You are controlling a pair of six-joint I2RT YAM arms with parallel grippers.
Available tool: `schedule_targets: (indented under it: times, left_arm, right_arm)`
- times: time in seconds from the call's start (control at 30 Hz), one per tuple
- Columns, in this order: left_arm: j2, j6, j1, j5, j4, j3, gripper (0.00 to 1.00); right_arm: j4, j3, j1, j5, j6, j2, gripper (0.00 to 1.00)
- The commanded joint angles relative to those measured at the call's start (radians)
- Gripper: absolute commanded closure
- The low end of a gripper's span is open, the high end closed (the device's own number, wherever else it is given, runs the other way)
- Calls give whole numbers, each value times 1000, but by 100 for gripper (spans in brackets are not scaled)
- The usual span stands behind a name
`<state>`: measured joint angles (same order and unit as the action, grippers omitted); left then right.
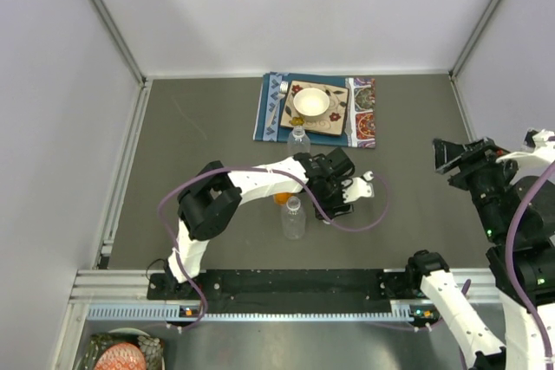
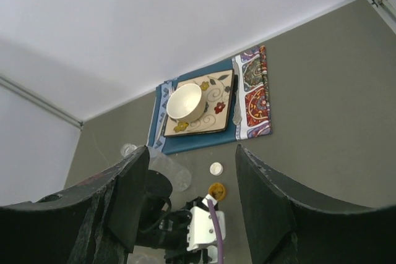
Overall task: Screw on the bottle caps
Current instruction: Pick up the bottle cap from the center of the board.
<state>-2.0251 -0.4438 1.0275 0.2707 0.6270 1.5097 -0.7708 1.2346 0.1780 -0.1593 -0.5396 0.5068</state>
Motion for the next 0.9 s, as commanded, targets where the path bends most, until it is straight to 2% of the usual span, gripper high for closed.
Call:
schedule_targets:
  times: [0.0, 0.4, 0.6, 0.7, 0.73, 0.83, 0.87]
  left_arm:
    - [-11, 10, 3, 1, -61, -5, 38]
    - [-41, -15, 5, -31, -72, -11, 47]
    - [-43, -32, 5, -42, -82, -20, 48]
    - [-49, -30, 6, -39, -85, -23, 55]
    - [-50, -30, 6, -36, -85, -23, 64]
    - [-57, -32, 13, -30, -87, -32, 81]
    - [-60, -33, 16, -31, -87, -34, 83]
  right_arm:
    - [31, -10, -8, 26, -7, 4, 41]
    - [39, -23, -6, 44, 0, -1, 42]
    - [44, -34, -6, 49, -5, -1, 42]
    - [45, -37, -6, 52, -5, 1, 42]
    - [45, -38, -6, 53, -5, 1, 42]
    - [47, -38, -6, 58, -7, -1, 42]
    - [48, -38, -6, 58, -8, -1, 42]
